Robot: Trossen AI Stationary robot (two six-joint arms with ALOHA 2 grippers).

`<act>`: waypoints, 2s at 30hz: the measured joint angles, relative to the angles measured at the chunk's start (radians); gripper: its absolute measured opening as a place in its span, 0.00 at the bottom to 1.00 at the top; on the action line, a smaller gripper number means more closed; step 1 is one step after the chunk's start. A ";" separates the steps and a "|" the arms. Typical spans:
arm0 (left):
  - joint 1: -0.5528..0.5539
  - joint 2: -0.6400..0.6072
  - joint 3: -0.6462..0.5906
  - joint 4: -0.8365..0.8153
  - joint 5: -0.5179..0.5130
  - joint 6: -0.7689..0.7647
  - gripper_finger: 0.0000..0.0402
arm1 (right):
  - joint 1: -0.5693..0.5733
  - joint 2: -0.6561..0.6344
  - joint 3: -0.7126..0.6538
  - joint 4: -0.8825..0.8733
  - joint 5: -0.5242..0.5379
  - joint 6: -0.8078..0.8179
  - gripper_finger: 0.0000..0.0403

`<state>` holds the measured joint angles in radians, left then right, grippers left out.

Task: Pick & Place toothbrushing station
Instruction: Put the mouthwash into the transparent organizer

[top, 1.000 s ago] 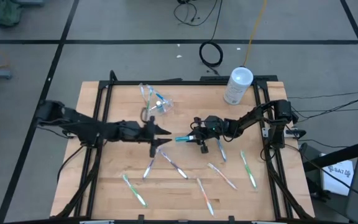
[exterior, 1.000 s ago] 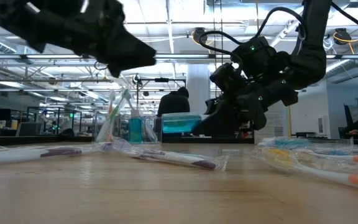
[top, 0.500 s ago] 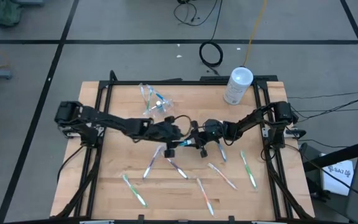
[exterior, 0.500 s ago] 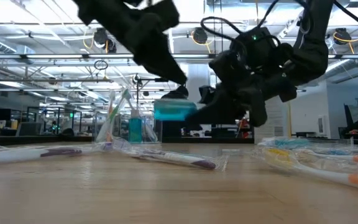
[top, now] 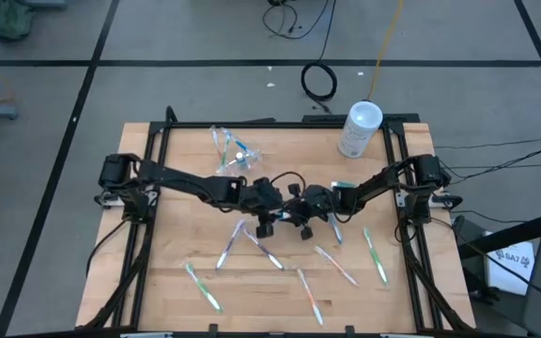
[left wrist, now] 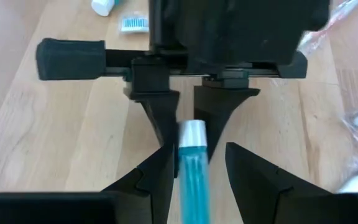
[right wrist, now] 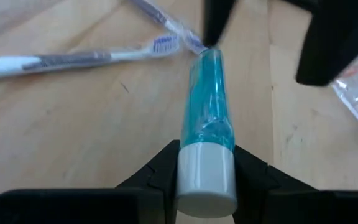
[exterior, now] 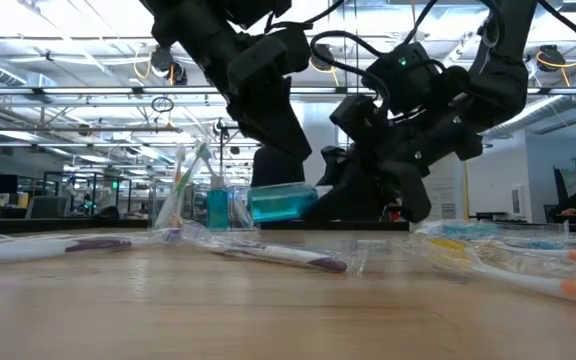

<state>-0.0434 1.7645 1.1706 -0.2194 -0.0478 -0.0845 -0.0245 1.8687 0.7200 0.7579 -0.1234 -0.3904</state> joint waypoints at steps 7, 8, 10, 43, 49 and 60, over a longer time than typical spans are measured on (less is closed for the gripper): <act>-0.002 0.002 0.000 -0.041 0.014 -0.023 0.37 | 0.000 0.000 0.000 0.074 -0.005 0.006 0.23; -0.001 0.002 0.000 -0.049 0.014 -0.030 0.37 | 0.002 0.000 0.000 0.077 -0.006 0.009 0.23; -0.001 0.001 0.000 -0.069 0.013 -0.039 0.37 | 0.008 0.000 0.000 0.086 -0.006 0.005 0.23; -0.004 0.000 0.000 -0.167 0.043 -0.014 0.39 | 0.035 0.000 0.000 0.164 0.121 -0.023 0.23; -0.004 0.000 0.000 -0.176 0.037 -0.015 0.41 | 0.037 0.000 0.000 0.164 0.141 -0.024 0.23; -0.005 0.002 -0.004 -0.262 0.040 -0.018 0.26 | 0.053 -0.002 0.001 0.173 0.150 -0.071 0.23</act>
<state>-0.0479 1.7668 1.1667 -0.4812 -0.0080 -0.1020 0.0284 1.8671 0.7212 0.9310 0.0265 -0.4610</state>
